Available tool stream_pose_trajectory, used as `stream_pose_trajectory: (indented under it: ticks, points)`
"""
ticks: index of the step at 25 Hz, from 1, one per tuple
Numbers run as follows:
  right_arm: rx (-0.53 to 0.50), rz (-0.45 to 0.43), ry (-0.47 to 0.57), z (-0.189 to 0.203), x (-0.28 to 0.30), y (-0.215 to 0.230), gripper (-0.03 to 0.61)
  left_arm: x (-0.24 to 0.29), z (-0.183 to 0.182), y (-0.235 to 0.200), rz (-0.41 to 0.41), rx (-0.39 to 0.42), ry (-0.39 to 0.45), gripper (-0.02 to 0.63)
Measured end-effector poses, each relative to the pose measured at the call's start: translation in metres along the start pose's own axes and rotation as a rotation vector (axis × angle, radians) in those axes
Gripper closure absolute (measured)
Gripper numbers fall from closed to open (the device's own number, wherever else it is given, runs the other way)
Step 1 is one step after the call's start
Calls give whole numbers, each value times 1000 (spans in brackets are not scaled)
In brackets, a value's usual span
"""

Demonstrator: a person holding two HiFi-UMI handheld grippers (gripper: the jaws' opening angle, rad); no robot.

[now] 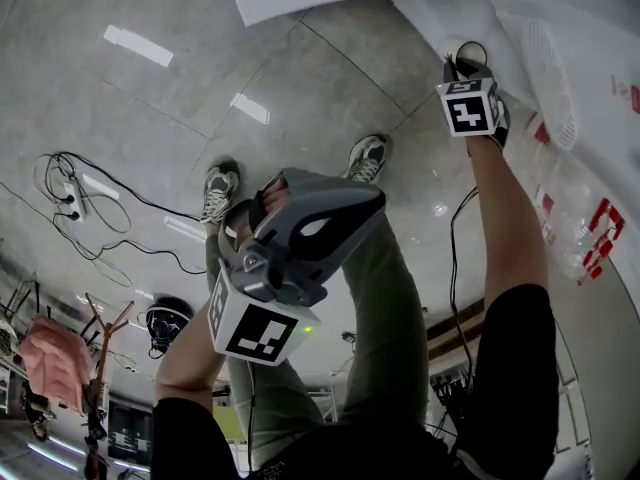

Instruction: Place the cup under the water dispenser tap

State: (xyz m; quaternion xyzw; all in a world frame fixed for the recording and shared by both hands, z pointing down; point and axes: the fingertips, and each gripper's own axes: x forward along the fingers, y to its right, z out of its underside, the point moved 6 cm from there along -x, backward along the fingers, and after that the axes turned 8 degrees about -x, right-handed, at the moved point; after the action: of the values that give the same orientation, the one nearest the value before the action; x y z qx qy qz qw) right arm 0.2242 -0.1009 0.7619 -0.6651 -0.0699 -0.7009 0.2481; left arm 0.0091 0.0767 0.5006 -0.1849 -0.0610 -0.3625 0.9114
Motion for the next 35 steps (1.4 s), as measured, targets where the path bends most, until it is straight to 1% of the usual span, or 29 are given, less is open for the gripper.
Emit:
stream_pose_trajectory:
  ticks: [5, 10, 13, 16, 20, 23, 25, 30, 35]
  points:
    - [87, -6, 20, -11, -61, -29, 518, -39, -36, 1, 48, 47, -10, 594]
    - [103, -21, 56, -26, -120, -52, 518, -77, -72, 0, 73, 92, -31, 594]
    - [107, -38, 66, -30, -153, -63, 518, -93, -95, -1, 83, 116, -28, 594]
    - [91, -62, 72, -33, -185, -71, 518, -103, -116, 1, 88, 132, -19, 594]
    - [17, -91, 90, -35, -232, -75, 518, -110, -143, 9, 94, 130, -7, 594]
    - [0, -110, 101, -33, -274, -68, 518, -111, -159, 21, 114, 126, 1, 594]
    - [-9, -106, 109, -32, -302, -58, 518, -110, -170, 29, 130, 132, 5, 594]
    - [-56, -44, 121, -22, -354, -18, 518, -97, -194, 48, 149, 142, 26, 594]
    - [-76, 12, 87, -6, -372, 21, 518, -79, -208, 65, 155, 139, 17, 594]
